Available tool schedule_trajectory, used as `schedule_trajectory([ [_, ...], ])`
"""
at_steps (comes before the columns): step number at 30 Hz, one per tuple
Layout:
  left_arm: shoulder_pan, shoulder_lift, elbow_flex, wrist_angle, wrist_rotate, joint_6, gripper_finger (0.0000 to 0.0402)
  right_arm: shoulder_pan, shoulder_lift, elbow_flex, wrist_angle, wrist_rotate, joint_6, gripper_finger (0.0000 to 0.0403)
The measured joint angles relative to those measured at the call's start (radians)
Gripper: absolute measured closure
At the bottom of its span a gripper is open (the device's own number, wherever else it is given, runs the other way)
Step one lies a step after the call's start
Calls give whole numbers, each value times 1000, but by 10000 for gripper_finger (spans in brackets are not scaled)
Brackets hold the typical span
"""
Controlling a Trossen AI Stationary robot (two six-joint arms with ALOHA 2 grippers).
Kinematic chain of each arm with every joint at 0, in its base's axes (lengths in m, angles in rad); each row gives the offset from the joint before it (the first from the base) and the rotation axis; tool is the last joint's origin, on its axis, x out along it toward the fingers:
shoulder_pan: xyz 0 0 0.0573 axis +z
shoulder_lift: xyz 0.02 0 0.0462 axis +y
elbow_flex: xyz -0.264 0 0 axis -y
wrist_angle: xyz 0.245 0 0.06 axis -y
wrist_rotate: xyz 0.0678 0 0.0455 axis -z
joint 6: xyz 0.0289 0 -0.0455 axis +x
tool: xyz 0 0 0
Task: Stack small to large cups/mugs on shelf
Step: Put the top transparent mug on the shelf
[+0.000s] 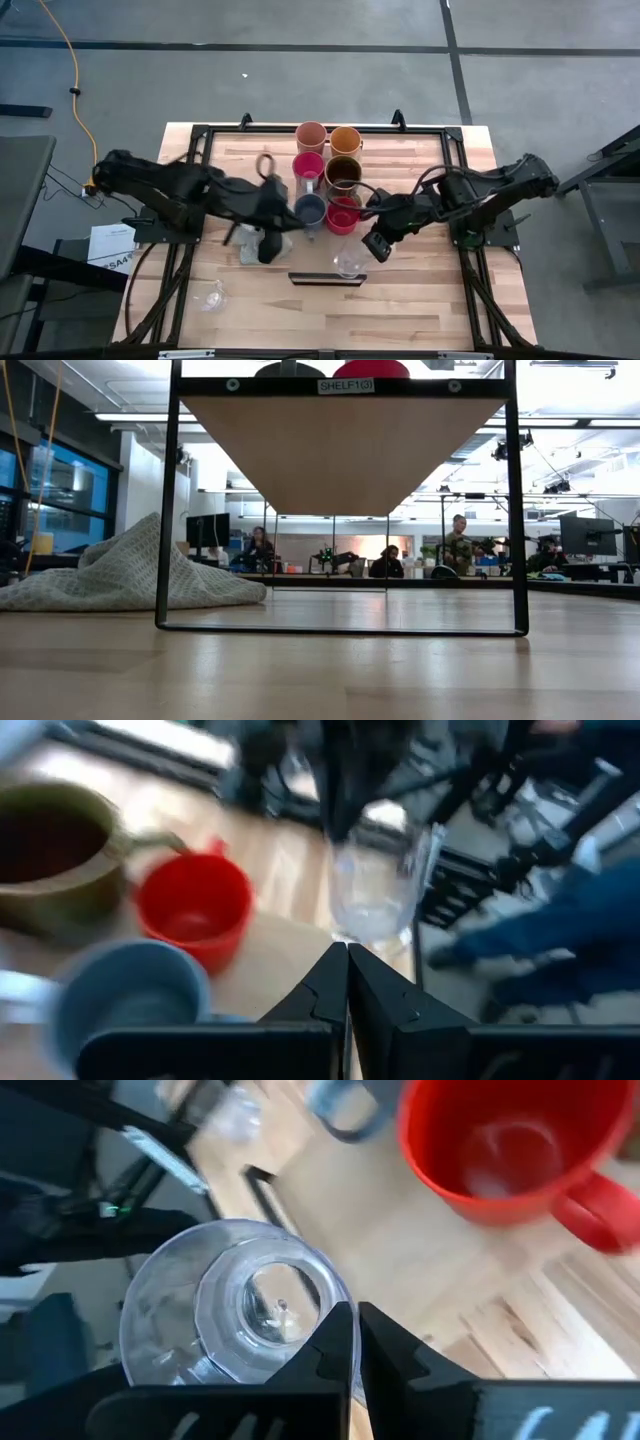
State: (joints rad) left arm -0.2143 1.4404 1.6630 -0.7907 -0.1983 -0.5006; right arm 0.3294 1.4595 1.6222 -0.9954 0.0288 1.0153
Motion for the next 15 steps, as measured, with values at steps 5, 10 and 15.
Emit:
schedule_trajectory([
  [5,-17,-85,0,-30,-132,49,402,5,64,0,-21,40,28,403],
  [10,-15,-155,0,-52,-171,48,402,35,166,85,-130,191,28,403],
  [15,-15,-181,0,-59,-191,51,402,63,279,260,-362,300,50,403],
])
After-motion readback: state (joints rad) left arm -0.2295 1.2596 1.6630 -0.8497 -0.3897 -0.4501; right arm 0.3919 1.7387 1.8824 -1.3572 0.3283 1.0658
